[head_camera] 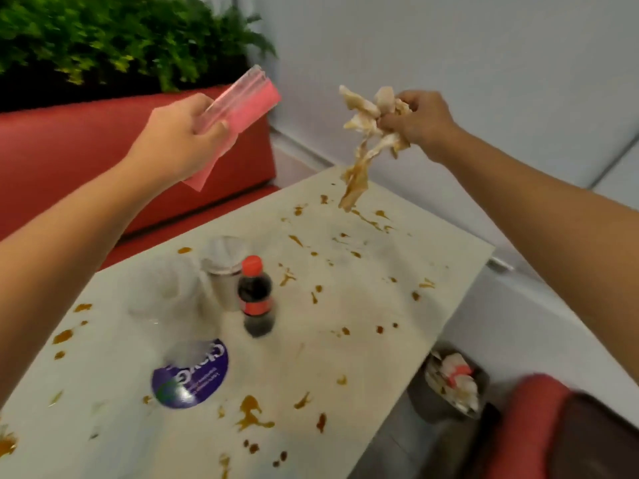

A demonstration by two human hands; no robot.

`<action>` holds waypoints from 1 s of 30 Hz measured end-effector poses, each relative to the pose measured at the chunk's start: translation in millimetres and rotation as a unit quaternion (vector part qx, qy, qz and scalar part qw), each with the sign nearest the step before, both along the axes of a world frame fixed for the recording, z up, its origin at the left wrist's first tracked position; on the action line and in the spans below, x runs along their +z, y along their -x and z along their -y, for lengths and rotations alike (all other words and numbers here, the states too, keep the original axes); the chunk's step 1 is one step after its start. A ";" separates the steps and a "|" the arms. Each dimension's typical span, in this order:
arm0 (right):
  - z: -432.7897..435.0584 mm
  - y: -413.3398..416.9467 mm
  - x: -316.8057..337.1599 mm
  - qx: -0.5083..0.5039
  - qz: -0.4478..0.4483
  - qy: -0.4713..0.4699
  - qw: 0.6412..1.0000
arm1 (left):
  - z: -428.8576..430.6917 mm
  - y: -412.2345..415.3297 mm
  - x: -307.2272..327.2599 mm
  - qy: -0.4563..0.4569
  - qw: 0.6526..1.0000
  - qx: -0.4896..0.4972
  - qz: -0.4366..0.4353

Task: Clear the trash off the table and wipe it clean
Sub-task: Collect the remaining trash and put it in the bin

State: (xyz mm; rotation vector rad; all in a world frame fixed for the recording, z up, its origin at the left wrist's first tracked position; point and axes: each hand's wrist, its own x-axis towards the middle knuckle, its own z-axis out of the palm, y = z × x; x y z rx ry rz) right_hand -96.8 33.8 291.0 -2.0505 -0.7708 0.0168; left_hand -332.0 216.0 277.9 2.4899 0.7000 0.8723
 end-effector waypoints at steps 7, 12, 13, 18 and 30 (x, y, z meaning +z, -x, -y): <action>116.0 -52.4 -16.4 -0.092 -0.031 -0.024 0.995 | 93.4 -105.4 -21.2 0.036 0.994 -0.101 0.031; 192.7 -104.4 -45.0 -0.149 -0.041 -0.040 0.987 | 173.4 -192.9 -51.9 0.076 0.983 -0.165 0.018; 207.5 -115.6 -52.5 -0.157 -0.045 -0.040 0.986 | 189.4 -210.8 -59.4 0.091 0.980 -0.175 0.016; 276.7 -159.7 -100.7 -0.192 -0.087 -0.032 0.977 | 268.1 -288.5 -96.8 0.150 0.965 -0.213 -0.016; 376.5 -187.6 -258.2 -0.255 -0.202 -0.039 0.945 | 401.6 -380.1 -207.8 0.317 0.908 -0.267 -0.069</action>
